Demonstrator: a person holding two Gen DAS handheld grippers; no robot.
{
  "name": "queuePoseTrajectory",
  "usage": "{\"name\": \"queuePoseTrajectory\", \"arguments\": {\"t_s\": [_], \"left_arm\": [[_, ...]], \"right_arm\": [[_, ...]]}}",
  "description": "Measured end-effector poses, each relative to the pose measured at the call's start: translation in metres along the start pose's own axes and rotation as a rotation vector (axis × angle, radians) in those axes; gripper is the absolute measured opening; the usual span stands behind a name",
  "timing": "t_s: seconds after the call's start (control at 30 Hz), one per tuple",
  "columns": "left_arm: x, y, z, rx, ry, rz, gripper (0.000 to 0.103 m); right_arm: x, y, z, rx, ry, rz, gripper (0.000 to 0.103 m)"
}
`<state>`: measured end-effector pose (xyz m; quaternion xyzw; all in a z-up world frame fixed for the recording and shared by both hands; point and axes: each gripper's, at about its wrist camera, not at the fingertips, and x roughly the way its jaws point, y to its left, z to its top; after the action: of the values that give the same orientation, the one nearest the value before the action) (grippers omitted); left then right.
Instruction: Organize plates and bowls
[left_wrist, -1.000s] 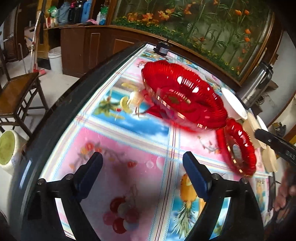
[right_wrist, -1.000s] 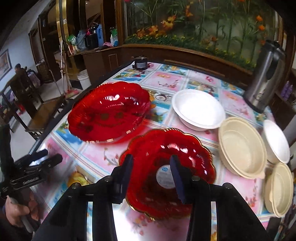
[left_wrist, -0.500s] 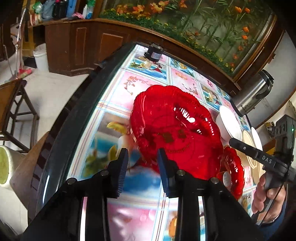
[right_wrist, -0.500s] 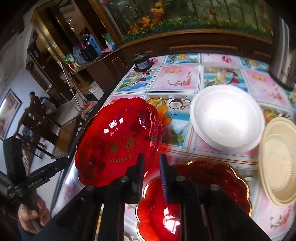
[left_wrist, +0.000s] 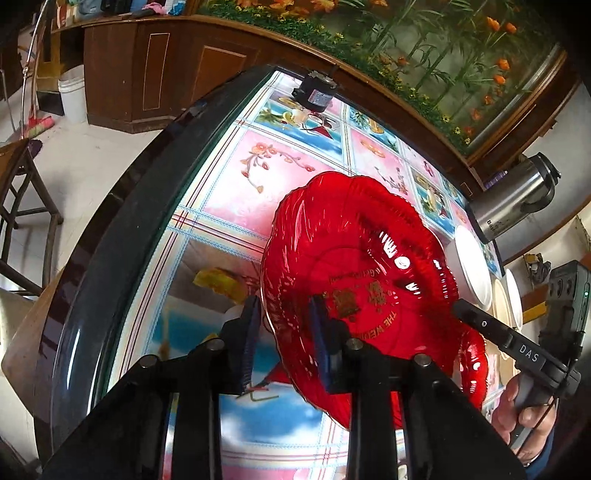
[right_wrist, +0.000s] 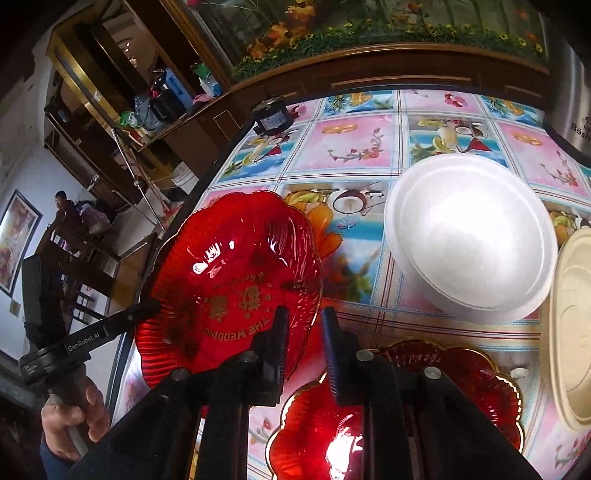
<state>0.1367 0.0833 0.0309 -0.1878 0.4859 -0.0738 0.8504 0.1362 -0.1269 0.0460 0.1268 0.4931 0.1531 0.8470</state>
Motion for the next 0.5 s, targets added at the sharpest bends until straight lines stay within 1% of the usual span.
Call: {"name": "queuePoseTrajectory", "arguments": {"t_s": [0.03,0.07,0.1,0.17,0.27,0.5], "left_arm": [[0.001,0.000,0.000,0.000,-0.003,0.008,0.018],[0.002,0.000,-0.001,-0.003,-0.006,0.024,0.013],[0.002,0.000,-0.002,-0.001,-0.010,0.035,0.011],[0.001,0.000,-0.004,0.007,-0.017,0.037,0.010],[-0.001,-0.002,-0.007,0.016,-0.017,0.043,0.010],[-0.025,-0.008,-0.026,0.056,-0.057,0.069,0.010]], "right_arm": [[0.002,0.001,0.001,-0.005,0.002,-0.004,0.014],[0.005,0.001,0.001,-0.016,0.006,-0.025,0.007],[0.007,0.001,0.001,-0.012,0.004,-0.037,0.007],[0.007,-0.003,0.002,0.018,-0.003,-0.020,0.006],[0.005,-0.004,0.000,0.030,-0.007,-0.022,0.006],[-0.007,-0.003,-0.013,0.054,-0.016,0.002,0.006]]}}
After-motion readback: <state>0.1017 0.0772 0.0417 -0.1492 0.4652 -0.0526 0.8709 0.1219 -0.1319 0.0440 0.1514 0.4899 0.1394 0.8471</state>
